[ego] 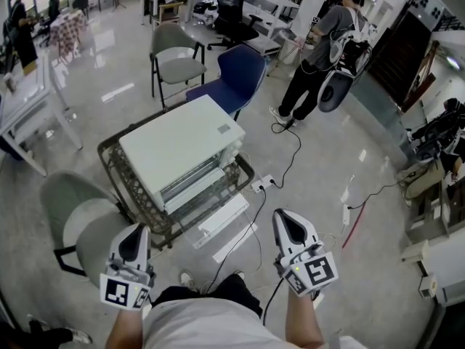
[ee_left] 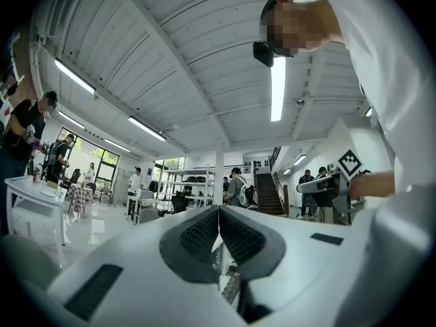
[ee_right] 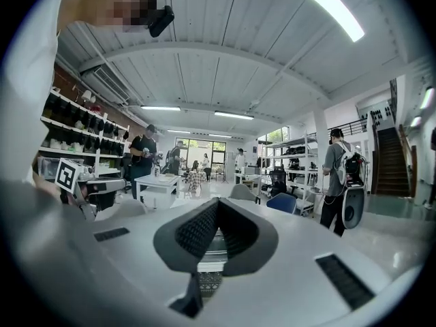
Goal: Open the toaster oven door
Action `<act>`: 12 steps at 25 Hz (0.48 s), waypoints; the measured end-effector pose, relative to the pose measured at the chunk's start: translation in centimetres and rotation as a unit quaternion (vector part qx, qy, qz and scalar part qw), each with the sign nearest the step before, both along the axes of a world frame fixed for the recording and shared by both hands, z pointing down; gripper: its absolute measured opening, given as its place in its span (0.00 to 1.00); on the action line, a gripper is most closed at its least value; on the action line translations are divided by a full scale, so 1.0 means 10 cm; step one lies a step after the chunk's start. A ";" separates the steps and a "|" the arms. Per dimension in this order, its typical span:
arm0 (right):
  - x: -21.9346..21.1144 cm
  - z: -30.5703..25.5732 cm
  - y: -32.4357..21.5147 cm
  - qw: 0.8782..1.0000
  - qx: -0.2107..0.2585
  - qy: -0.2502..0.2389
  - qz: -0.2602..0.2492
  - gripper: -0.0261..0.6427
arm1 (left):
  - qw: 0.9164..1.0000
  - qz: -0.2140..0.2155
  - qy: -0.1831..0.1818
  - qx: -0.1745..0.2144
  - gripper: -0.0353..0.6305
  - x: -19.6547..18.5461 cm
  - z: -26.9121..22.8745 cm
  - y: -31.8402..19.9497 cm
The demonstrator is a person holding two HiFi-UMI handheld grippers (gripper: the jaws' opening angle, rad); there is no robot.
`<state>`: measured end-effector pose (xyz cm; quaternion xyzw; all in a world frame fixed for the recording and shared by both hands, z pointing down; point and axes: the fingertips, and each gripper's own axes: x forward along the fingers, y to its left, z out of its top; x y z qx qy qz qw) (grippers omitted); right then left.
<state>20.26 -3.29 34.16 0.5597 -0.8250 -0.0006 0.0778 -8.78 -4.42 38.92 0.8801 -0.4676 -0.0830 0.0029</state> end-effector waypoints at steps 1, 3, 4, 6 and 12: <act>-0.01 0.01 0.00 1.000 0.000 0.001 -0.002 0.07 | 1.000 0.000 0.000 -0.001 0.09 0.00 0.01 0.00; -0.01 0.01 -0.02 1.000 0.000 0.002 -0.002 0.07 | 1.000 -0.001 0.000 -0.003 0.09 0.01 0.02 -0.01; -0.02 0.01 -0.02 1.000 -0.001 0.001 -0.003 0.07 | 1.000 -0.001 0.001 -0.004 0.09 0.01 0.03 -0.01; -0.04 0.00 -0.03 1.000 -0.002 0.001 -0.004 0.07 | 1.000 0.001 0.001 -0.006 0.09 0.00 0.03 -0.01; -0.06 0.02 -0.04 1.000 0.000 0.003 -0.006 0.07 | 1.000 -0.004 -0.002 -0.002 0.09 -0.04 0.06 -0.01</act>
